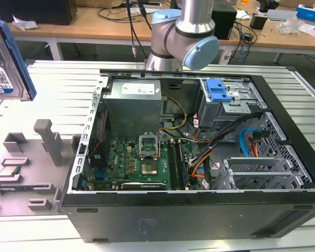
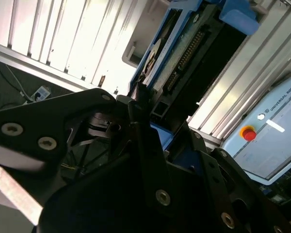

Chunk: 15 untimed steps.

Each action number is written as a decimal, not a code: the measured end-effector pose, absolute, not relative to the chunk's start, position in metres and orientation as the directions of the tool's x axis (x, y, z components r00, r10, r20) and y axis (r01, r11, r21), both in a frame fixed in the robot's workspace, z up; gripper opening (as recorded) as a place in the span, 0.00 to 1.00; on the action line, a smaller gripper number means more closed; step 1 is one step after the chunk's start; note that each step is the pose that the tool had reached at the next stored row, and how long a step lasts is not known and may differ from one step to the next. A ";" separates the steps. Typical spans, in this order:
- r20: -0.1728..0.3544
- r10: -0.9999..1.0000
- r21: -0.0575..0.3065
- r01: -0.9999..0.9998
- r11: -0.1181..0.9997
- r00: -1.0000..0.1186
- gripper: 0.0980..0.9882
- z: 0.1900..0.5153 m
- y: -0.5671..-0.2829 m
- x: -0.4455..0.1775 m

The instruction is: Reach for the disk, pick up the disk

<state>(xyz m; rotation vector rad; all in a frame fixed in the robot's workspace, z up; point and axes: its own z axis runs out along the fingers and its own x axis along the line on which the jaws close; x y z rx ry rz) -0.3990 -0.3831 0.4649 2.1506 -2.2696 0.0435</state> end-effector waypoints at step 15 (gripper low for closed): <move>0.030 -0.998 -0.010 -0.999 0.054 -0.054 0.30 0.510 -0.383 -0.399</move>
